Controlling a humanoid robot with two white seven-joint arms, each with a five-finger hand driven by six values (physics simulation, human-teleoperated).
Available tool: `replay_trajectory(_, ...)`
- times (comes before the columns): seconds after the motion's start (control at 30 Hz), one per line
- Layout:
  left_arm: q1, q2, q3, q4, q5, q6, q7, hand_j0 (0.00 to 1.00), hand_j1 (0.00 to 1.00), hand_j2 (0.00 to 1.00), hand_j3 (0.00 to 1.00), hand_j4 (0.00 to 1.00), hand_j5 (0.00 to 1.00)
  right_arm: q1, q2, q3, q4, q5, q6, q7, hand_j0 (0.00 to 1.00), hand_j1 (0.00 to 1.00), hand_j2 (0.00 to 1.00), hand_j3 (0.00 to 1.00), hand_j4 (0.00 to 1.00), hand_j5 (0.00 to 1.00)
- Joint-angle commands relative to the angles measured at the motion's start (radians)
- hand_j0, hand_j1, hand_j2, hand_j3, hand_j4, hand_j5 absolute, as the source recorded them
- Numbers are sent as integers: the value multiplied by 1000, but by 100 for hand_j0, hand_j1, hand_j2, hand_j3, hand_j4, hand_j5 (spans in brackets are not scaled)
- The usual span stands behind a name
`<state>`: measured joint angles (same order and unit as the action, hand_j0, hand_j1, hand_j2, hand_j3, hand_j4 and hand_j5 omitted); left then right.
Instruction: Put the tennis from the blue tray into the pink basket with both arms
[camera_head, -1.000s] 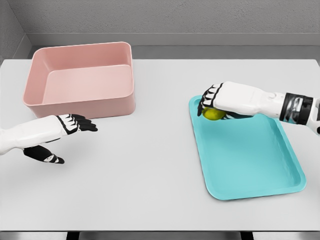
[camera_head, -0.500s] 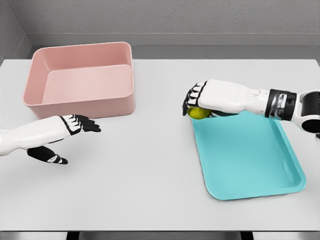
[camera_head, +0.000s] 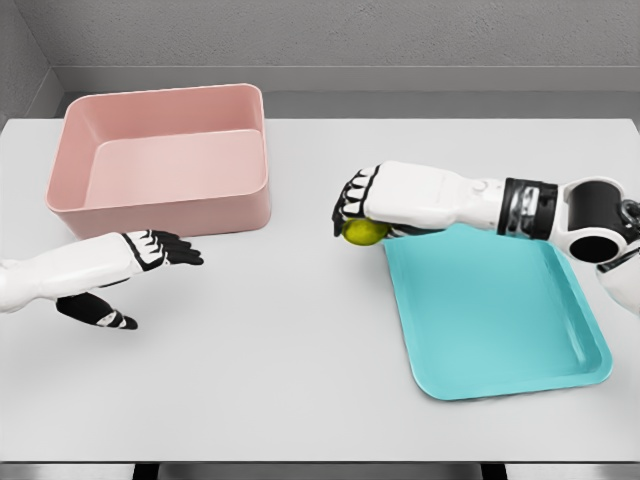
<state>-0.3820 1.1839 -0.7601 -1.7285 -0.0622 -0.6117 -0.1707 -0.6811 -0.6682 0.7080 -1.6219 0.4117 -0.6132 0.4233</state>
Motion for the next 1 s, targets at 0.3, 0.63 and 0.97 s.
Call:
replay_trajectory(0.3, 0, -1, -2, 0, 7, 1, 2, 100, 100, 100, 100, 100, 100, -41, 48, 47, 34, -2, 2, 2, 59, 59, 59, 59, 59, 59)
replay_trajectory(0.63, 6, -18, -7, 0, 7, 1, 2, 100, 100, 100, 100, 100, 100, -60, 139, 74, 85, 38, 2, 29, 59, 59, 59, 59, 59, 59)
replay_trajectory(0.97, 6, -20, -7, 0, 7, 1, 0, 100, 100, 100, 100, 100, 100, -58, 211, 131, 128, 104, 2, 43, 59, 59, 59, 59, 59, 59)
